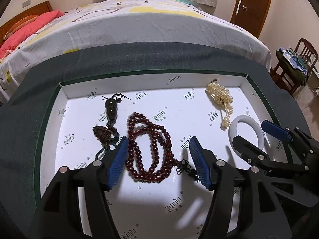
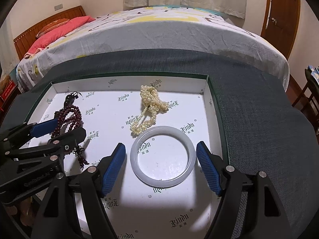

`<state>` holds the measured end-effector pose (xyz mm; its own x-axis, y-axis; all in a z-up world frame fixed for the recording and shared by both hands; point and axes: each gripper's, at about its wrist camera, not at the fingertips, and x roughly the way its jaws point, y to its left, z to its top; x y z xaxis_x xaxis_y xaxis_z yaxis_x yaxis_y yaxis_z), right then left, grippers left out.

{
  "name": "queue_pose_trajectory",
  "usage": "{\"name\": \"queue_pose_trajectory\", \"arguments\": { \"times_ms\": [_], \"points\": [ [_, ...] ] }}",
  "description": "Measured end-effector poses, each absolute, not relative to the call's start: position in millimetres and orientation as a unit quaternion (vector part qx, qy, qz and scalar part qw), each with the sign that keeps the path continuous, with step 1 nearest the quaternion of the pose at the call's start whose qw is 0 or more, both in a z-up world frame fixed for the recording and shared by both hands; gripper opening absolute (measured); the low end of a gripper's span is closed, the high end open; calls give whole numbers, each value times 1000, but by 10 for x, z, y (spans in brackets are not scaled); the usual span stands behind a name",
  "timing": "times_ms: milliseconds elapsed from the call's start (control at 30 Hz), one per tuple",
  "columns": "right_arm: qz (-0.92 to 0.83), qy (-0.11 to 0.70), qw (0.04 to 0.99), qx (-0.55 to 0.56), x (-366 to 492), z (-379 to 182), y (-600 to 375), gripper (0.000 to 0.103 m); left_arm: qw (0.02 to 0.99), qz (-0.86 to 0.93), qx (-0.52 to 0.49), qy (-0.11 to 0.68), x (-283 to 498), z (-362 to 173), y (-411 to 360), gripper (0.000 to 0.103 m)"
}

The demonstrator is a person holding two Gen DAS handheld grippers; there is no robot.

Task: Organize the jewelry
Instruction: 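Open the left tool to drop the red beads while the right tool releases the bangle in the tray, then withdraw both open tools from the tray back over the table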

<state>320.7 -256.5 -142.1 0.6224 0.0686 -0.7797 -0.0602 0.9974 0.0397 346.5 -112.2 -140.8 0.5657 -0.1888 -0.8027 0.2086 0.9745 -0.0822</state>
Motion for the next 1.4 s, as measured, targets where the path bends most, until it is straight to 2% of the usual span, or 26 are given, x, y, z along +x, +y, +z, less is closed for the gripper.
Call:
{"name": "queue_pose_trajectory", "arguments": {
  "times_ms": [467,1000,1400],
  "points": [
    [26,387,921,28,2869,-1015,-2607,71,918,-101,21,383,3059,-910,-932,77],
    [28,343,938,34,2179,-571,-2542,71,945,-78,0,318,2347,-301,-523,79],
    [17,344,938,41,1538,-741,-2540,71,940,-59,-6,336,1709,-518,-394,79]
  ]
}}
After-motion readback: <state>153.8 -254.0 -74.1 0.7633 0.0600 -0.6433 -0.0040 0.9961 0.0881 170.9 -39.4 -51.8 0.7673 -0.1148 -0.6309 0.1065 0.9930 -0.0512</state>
